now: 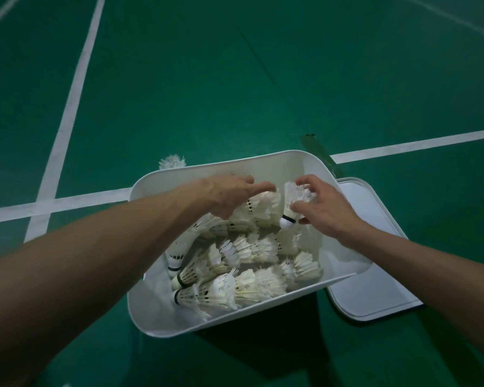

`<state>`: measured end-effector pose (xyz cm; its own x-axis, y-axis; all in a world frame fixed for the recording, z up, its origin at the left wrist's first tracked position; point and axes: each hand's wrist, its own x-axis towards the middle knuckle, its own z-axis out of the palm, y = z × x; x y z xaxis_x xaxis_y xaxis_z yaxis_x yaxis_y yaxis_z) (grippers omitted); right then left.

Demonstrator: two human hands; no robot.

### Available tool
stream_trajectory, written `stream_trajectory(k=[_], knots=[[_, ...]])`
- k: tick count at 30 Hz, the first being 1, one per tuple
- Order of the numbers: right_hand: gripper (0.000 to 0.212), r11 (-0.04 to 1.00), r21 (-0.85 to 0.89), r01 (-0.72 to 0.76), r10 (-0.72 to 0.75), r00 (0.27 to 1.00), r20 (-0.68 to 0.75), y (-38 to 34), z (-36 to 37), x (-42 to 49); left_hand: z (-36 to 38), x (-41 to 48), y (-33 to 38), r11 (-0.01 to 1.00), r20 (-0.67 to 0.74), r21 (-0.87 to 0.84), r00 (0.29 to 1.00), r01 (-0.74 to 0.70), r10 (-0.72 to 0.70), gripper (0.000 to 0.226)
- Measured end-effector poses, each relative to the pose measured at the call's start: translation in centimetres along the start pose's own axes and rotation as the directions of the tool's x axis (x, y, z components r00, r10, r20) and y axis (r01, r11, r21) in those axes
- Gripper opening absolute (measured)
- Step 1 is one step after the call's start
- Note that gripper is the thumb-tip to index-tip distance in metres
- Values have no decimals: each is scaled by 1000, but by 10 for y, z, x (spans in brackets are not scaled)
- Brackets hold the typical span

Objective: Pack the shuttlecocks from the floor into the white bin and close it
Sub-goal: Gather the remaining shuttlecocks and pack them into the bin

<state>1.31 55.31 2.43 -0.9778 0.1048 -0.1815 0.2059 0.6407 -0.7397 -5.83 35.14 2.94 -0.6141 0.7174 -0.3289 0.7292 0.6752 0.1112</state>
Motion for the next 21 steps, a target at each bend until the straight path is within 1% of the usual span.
stream_trajectory(k=[3, 5, 7, 10, 11, 13, 16, 21], knots=[[42, 999, -29, 21, -20, 1000, 10, 1, -1, -1, -4, 10, 8, 997, 47, 73, 998, 40, -44, 124], [42, 1000, -20, 24, -24, 1000, 12, 2, -2, -2, -8, 16, 14, 991, 80, 110, 994, 70, -79, 129], [41, 1000, 9, 22, -22, 1000, 1, 4, -3, 0, -9, 19, 18, 989, 93, 127, 992, 79, -91, 123], [37, 989, 145, -8, 10, 1000, -15, 5, -3, 4, -6, 13, 15, 993, 53, 107, 997, 57, -63, 101], [35, 981, 194, -16, 18, 1000, -13, 5, -4, 5, -5, 10, 12, 994, 36, 103, 998, 45, -49, 97], [31, 964, 265, -18, 21, 1000, -9, 4, -4, 5, -5, 3, 4, 994, 23, 104, 999, 27, -29, 97], [27, 945, 327, -10, 13, 1000, -8, 3, -4, 5, -7, -3, -4, 995, 24, 103, 1000, -1, -1, 102], [33, 932, 362, 8, 2, 1000, -27, 1, -2, 4, -9, -10, -5, 992, 22, 121, 999, -25, 23, 97]])
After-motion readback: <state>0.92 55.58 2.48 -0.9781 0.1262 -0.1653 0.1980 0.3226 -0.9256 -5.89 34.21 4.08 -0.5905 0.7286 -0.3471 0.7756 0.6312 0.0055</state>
